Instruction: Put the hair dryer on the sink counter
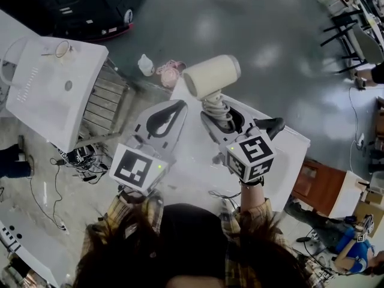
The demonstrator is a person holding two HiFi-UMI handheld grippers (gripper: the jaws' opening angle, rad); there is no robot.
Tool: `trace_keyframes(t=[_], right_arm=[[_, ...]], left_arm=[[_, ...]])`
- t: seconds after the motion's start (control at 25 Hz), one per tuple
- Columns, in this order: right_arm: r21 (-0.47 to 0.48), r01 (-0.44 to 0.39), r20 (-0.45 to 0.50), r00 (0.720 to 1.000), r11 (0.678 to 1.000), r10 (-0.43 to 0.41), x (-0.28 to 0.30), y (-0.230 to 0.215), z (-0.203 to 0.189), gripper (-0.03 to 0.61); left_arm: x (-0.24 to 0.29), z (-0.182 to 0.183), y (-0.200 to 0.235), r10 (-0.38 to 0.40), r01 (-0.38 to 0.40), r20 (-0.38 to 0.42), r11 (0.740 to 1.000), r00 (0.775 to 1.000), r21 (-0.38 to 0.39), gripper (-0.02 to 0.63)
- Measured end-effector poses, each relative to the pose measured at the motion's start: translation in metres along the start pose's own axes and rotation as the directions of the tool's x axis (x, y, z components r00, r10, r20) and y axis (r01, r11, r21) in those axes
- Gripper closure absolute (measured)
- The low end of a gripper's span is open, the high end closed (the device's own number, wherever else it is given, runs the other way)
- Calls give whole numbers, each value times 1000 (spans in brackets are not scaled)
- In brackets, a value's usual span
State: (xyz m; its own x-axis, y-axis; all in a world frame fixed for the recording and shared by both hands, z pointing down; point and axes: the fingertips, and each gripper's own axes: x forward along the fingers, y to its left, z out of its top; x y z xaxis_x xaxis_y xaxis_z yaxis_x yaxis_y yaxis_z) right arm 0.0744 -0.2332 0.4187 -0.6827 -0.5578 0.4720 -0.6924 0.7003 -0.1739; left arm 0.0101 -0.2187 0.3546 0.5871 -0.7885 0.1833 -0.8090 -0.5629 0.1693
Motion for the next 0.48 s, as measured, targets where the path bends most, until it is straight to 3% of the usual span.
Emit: trace_keyframes(t=[0.48], right_arm=[[7,-50,-140,989,999,50,41,-19,-50,353]], left_arm=[[22,-31,4,-7,5,-71,1000,997,-25,595]])
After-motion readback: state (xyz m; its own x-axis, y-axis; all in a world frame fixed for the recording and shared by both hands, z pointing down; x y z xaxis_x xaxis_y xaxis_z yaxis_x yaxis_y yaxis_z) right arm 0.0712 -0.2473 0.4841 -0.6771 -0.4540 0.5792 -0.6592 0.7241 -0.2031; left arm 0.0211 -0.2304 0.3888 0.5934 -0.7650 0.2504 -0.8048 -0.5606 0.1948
